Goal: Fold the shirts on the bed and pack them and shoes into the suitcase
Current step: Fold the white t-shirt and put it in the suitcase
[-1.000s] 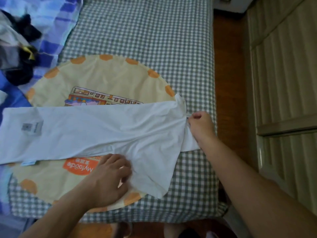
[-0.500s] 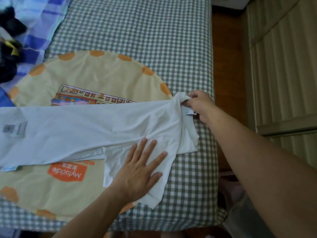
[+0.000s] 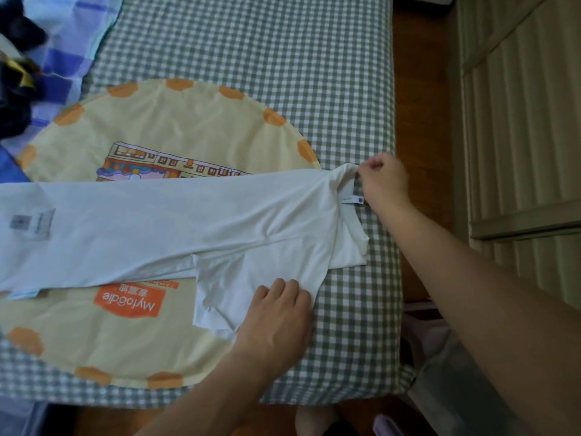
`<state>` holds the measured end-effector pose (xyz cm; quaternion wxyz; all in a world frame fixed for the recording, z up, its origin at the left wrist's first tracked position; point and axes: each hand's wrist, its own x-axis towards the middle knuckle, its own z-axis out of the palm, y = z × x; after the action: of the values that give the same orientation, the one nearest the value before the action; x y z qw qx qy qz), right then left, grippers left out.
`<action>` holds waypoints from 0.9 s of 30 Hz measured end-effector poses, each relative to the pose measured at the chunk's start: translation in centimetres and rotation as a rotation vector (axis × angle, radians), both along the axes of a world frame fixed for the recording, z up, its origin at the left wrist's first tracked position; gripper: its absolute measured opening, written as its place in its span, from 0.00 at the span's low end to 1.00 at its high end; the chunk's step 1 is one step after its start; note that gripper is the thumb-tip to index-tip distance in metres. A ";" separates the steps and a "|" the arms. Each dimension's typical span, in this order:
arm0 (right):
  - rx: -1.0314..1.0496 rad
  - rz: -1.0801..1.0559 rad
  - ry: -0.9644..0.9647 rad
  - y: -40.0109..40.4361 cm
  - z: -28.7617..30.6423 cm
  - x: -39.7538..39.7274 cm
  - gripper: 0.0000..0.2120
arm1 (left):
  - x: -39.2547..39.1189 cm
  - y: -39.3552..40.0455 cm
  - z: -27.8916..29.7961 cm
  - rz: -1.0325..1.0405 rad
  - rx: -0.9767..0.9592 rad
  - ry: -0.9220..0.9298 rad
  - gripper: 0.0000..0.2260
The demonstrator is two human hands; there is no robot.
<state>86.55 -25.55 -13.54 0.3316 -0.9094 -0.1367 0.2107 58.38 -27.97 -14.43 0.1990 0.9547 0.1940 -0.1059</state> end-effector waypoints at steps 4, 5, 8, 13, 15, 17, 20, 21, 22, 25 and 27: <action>-0.168 0.073 0.344 -1.8 1.5 -3.4 0.14 | -0.4 1.4 2.2 -0.005 -0.231 -0.060 0.10; -0.154 0.058 0.356 -2.3 1.5 -3.8 0.14 | -0.6 1.9 3.1 -0.015 -0.286 -0.061 0.11; -0.087 -0.076 0.284 -3.5 0.9 -4.7 0.12 | -1.6 3.4 4.8 0.013 -0.384 0.064 0.14; -0.111 -0.077 0.345 -3.2 0.6 -6.1 0.14 | -2.7 3.4 3.3 0.049 -0.262 0.042 0.17; -0.130 -0.075 0.350 -2.6 0.5 -6.0 0.09 | -3.7 3.2 2.8 0.283 -0.147 -0.106 0.13; -0.160 -0.082 0.299 -2.5 0.2 -5.9 0.07 | -5.2 3.1 2.4 0.609 -0.020 -0.154 0.11; -0.132 -0.105 0.010 -3.3 0.8 -8.2 0.06 | -7.9 3.5 1.5 1.038 -0.164 0.044 0.20; -0.109 -0.090 -0.093 -4.0 1.1 -9.7 0.06 | -8.5 3.6 1.3 1.147 -0.279 0.101 0.18; -0.088 -0.073 -0.152 -4.9 1.4 -11.5 0.07 | -8.9 3.7 1.2 1.200 -0.377 0.133 0.14; -0.089 -0.117 -0.047 -8.3 1.1 -16.7 0.13 | -9.0 3.2 2.0 1.239 -0.542 0.131 0.13; -0.129 -0.133 0.078 -10.3 0.7 -19.5 0.17 | -9.0 2.4 2.7 1.309 -0.768 0.036 0.14</action>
<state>67.02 -35.88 -12.81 0.2907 -0.9270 -0.0489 0.2319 49.41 -25.55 -11.75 0.5363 0.5066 0.6738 -0.0420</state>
